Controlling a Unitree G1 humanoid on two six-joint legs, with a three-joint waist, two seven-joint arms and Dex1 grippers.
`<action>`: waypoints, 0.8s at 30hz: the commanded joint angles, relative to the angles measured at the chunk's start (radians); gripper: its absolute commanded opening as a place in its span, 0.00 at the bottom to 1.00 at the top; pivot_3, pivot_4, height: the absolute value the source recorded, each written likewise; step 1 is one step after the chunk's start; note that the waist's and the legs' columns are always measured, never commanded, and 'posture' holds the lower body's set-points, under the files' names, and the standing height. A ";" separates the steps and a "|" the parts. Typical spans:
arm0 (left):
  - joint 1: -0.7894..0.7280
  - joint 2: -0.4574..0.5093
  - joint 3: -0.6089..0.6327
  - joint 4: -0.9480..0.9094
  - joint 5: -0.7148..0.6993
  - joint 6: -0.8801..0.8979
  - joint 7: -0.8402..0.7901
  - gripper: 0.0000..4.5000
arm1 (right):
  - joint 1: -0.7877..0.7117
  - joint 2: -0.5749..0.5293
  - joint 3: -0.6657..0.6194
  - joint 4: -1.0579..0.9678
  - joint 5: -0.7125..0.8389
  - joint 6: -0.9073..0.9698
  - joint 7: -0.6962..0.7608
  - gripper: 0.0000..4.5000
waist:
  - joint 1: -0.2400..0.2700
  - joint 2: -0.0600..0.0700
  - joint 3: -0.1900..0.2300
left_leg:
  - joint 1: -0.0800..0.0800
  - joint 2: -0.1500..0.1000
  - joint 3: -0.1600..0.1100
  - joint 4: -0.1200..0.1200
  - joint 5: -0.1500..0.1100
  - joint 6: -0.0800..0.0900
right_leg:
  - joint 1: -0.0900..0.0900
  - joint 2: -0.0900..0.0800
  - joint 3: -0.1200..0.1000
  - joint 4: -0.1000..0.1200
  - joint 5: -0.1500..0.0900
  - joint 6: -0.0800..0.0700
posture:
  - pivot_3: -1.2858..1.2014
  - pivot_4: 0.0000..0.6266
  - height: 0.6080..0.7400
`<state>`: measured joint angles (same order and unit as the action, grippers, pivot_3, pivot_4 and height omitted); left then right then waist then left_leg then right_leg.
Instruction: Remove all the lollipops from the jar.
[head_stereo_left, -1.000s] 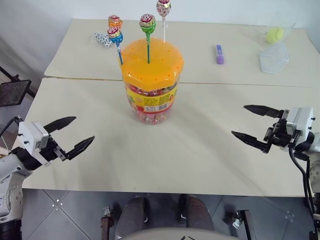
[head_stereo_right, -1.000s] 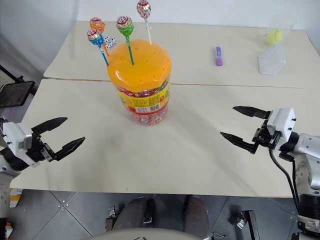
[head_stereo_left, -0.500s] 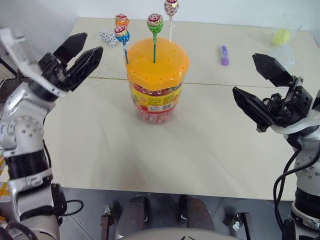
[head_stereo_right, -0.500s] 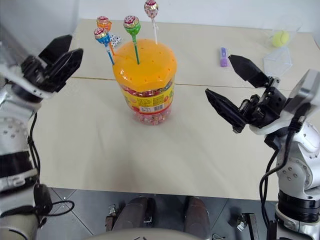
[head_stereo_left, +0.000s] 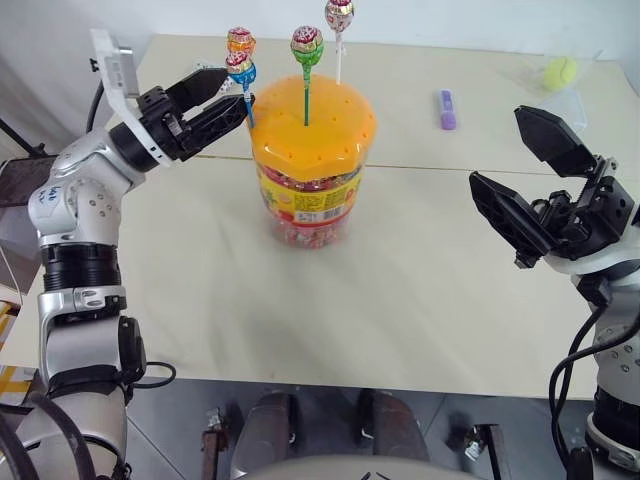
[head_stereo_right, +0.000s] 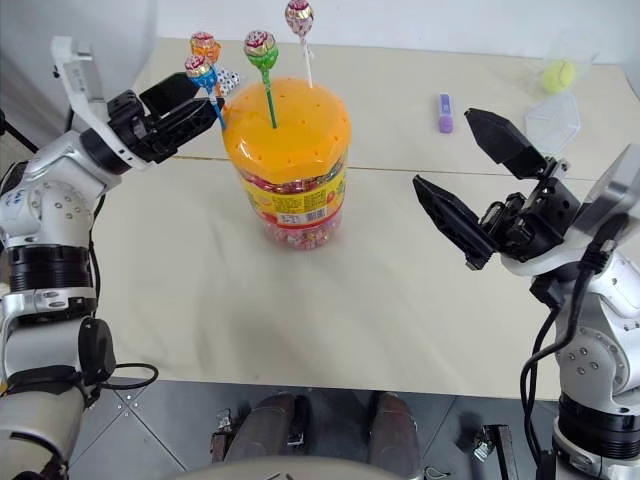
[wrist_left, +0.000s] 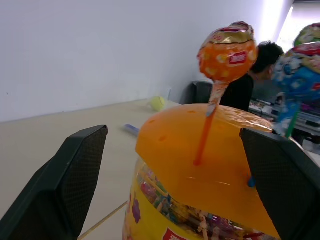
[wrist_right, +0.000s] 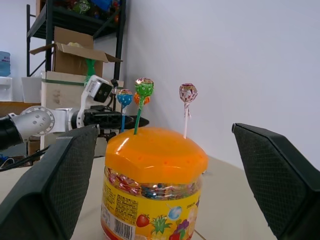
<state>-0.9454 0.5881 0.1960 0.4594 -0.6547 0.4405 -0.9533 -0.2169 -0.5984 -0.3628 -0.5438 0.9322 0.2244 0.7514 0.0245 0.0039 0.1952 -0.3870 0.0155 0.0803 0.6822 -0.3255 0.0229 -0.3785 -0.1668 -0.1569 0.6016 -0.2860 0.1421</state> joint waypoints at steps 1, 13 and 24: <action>-0.055 -0.012 0.012 0.036 0.021 -0.035 -0.031 0.74 | 0.012 -0.001 -0.029 -0.057 0.011 -0.015 -0.014 1.00 | 0.000 -0.001 0.001 | 0.000 0.000 0.000 0.000 0.000 0.000 | 0.000 0.000 0.000 0.000 0.000 0.000 | 0.52 0.24 1.00; -0.124 -0.066 0.130 0.082 -0.070 -0.010 -0.077 0.02 | 0.000 0.007 0.008 -0.077 0.048 -0.007 -0.008 1.00 | -0.001 -0.001 0.001 | 0.000 0.000 0.000 0.000 0.000 0.000 | 0.000 0.000 0.000 0.000 0.000 0.000 | 0.52 0.24 1.00; 0.232 0.186 0.320 -0.155 -0.100 0.186 0.129 0.02 | -0.120 -0.087 0.206 0.053 0.011 0.047 0.373 1.00 | -0.049 -0.006 0.004 | 0.003 0.001 -0.006 -0.004 0.000 0.001 | -0.001 0.000 0.002 0.001 0.000 0.000 | 0.52 0.24 1.00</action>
<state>-0.7607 0.7276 0.5103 0.3734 -0.7932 0.5987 -0.8277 -0.3370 -0.6683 -0.1632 -0.4989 0.9556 0.2710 1.0500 -0.0240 -0.0019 0.1988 -0.3841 0.0166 0.0741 0.6783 -0.3253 0.0235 -0.3796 -0.1662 -0.1550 0.6031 -0.2859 0.1423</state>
